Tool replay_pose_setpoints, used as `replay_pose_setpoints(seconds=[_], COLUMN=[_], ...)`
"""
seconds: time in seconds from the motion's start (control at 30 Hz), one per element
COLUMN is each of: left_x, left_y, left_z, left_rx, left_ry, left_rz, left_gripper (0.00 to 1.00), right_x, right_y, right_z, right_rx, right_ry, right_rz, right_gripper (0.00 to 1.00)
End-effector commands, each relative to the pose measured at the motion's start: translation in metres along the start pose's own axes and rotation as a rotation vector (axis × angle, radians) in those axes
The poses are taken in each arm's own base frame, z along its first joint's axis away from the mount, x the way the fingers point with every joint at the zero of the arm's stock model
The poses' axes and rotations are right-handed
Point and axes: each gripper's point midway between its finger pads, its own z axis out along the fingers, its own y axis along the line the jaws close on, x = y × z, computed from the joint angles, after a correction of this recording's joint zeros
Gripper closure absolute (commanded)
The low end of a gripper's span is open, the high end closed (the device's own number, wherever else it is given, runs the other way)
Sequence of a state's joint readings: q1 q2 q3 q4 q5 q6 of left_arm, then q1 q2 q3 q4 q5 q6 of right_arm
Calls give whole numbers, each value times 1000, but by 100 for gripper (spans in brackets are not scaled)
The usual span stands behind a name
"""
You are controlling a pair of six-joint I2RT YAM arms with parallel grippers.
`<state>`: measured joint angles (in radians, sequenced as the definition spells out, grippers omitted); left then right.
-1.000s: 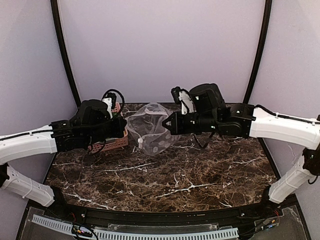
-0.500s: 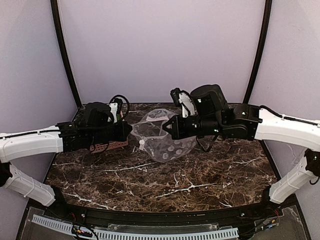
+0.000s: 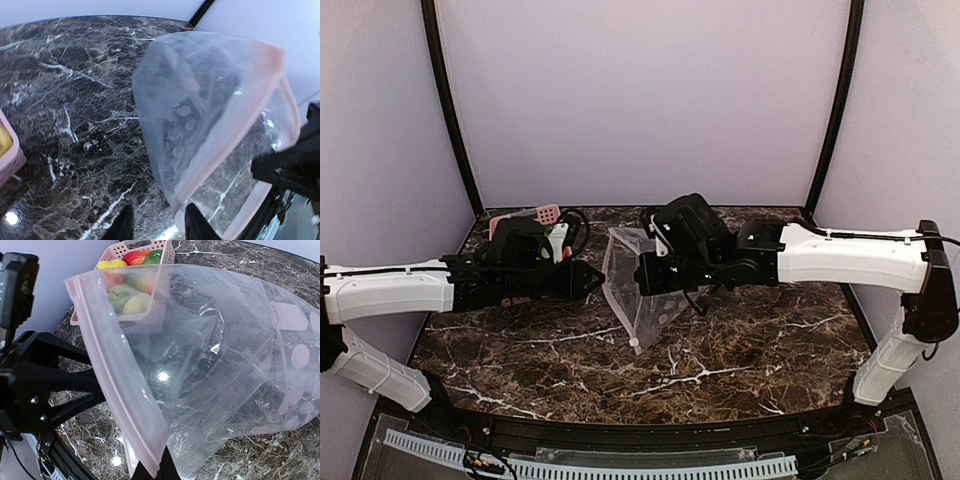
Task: Place the food in the zip-top bag and seal the zipper
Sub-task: Adjust the zipper food storage bag at the center of the board, then pick up the fake fruit from the bin.
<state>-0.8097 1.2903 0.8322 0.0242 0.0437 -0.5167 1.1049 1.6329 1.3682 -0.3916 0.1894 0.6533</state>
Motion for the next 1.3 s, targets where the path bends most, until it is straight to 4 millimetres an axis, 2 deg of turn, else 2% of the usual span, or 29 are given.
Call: replay_pose_setpoints(seconds=[0.0, 0.13, 0.2, 0.33, 0.47, 0.6, 0.7, 0.77, 0.9, 1.03, 1.13, 1.27], left_x=[-9, -18, -20, -22, -25, -27, -25, -25, -29, -39, -40, -39], left_y=[-25, -29, -18, 33, 71, 108, 136, 150, 172, 182, 193, 202], left_z=[-27, -51, -59, -73, -77, -70, -56, -49, -39, -32, -25, -18], left_rx=[125, 120, 49, -153, -231, -342, -449, -509, -595, -628, -674, -706], left_ry=[-23, -37, -23, 51, 92, 151, 214, 246, 288, 288, 335, 351], left_rz=[44, 79, 101, 90, 56, 55, 114, 156, 204, 247, 276, 295], left_gripper=[54, 34, 26, 20, 18, 14, 9, 10, 19, 29, 42, 50], right_x=[-14, -13, -14, -14, -14, -14, -13, -13, -14, -14, -15, -14], right_y=[1, 2, 3, 4, 5, 7, 8, 8, 7, 6, 7, 7], right_z=[2, 6, 7, 7, 8, 8, 8, 8, 5, 5, 5, 6], right_rx=[15, 12, 10, 3, 0, -10, -15, -16, -14, -11, -14, -12], right_ry=[-25, -17, -15, -12, -11, -11, -8, -10, -15, -16, -17, -15], right_rz=[31, 31, 32, 31, 30, 30, 28, 29, 29, 30, 29, 27], right_gripper=[100, 100, 100, 100, 100, 100, 100, 100, 100, 100, 100, 100])
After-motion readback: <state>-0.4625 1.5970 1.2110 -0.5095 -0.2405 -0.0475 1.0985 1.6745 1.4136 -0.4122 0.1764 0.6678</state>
